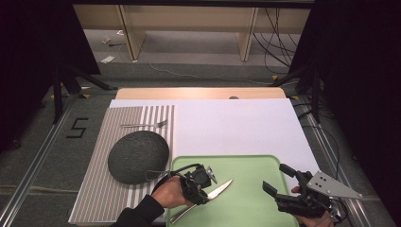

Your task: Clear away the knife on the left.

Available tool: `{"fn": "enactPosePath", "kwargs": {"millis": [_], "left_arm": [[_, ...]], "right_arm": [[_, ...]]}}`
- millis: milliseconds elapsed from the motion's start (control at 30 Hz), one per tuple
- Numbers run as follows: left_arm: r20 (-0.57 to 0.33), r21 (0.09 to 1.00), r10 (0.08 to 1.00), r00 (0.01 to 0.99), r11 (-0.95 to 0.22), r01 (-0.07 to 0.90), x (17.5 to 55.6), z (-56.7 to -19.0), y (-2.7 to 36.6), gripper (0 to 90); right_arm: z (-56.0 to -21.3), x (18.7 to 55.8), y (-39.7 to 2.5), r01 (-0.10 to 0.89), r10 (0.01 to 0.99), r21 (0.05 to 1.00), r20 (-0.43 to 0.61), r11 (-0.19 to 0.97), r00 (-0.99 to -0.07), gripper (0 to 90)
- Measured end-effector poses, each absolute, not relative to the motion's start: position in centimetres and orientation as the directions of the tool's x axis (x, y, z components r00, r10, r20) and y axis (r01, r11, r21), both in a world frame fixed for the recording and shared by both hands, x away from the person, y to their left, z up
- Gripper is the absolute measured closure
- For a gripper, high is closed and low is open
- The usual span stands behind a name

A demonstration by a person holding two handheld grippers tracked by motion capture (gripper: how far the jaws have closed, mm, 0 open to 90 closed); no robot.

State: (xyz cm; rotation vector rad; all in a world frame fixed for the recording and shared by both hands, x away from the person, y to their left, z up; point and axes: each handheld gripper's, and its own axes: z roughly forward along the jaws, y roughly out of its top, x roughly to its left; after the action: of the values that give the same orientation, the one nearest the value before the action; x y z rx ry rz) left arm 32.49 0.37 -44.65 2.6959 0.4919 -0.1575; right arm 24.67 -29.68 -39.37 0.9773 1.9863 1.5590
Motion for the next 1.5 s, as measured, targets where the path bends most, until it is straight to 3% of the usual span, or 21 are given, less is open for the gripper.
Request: {"fn": "enactPosePath", "kwargs": {"millis": [133,367,967,1500], "left_arm": [[-0.177,0.344,0.298,0.938,-0.874,0.342,32.6,-45.3,-0.2,89.5],[-0.174,0.327,0.261,0.95,-0.894,0.306,32.3,-45.8,-0.9,89.7],[-0.168,0.339,0.404,0.899,-0.833,0.438,33.6,-45.9,0.4,89.7],[-0.138,0.338,0.47,0.872,-0.806,0.487,34.3,-45.9,2.5,89.7]], "right_arm": [[-39.3,24.6,-29.7,0.264,0.747,0.957,0.086,0.122,-0.659,18.6],[-39.4,24.7,-29.7,0.261,0.746,0.957,0.085,0.122,-0.66,18.6],[-39.3,24.6,-29.7,0.262,0.746,0.957,0.084,0.124,-0.66,18.7],[-39.3,24.6,-29.7,0.263,0.746,0.957,0.085,0.124,-0.66,18.8]]}}
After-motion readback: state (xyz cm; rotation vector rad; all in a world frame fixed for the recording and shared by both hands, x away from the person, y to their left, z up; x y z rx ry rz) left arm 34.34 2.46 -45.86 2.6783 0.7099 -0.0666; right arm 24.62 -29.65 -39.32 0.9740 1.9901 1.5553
